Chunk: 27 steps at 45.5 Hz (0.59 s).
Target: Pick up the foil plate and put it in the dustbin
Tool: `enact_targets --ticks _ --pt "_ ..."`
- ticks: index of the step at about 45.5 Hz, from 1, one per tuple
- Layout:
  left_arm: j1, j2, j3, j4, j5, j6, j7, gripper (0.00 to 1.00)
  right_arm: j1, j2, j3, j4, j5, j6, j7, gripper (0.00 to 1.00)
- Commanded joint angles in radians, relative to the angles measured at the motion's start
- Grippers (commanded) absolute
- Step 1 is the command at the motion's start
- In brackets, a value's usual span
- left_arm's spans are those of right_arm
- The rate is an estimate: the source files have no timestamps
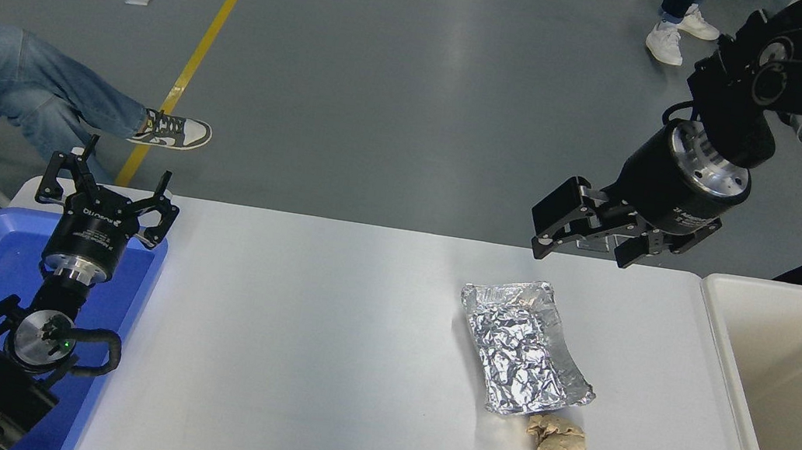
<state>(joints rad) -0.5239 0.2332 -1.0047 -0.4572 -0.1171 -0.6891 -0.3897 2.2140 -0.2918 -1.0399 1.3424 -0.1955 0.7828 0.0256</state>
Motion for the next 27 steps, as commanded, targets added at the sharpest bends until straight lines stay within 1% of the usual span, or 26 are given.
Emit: enact_targets --ticks 1,6,9,13,16,20,23,27 --pt "0.001 -0.002 -0.015 -0.001 -0.002 -0.003 0.003 1.0 -0.051 0.028 -0.011 -0.028 -0.01 0.003 0.0 1.0" --pt "0.001 0.0 -0.005 0.0 -0.001 -0.003 -0.003 1.0 -0.099 0.068 -0.005 -0.074 -0.01 0.003 0.0 1.0" --pt "0.001 0.0 -0.003 0.0 -0.001 -0.001 -0.003 1.0 -0.154 0.103 0.001 -0.126 -0.01 -0.057 0.0 1.0" --pt "0.001 0.0 -0.003 -0.001 -0.001 -0.003 -0.003 1.0 -0.27 0.184 0.004 -0.237 -0.01 -0.158 0.0 1.0" --pt "0.001 0.0 -0.003 -0.001 -0.001 -0.003 -0.003 1.0 -0.348 0.212 0.004 -0.307 -0.021 -0.191 0.002 1.0" --pt "0.001 0.0 -0.003 0.0 -0.001 -0.003 -0.003 1.0 -0.477 0.24 0.004 -0.414 -0.074 -0.232 0.007 1.0" --pt "0.001 0.0 -0.003 -0.001 -0.001 -0.003 -0.003 1.0 -0.598 0.246 0.004 -0.514 -0.143 -0.272 0.008 1.0" --pt "0.001 0.0 -0.003 -0.001 -0.001 -0.003 -0.003 1.0 -0.709 0.244 0.004 -0.607 -0.192 -0.321 0.008 1.0"
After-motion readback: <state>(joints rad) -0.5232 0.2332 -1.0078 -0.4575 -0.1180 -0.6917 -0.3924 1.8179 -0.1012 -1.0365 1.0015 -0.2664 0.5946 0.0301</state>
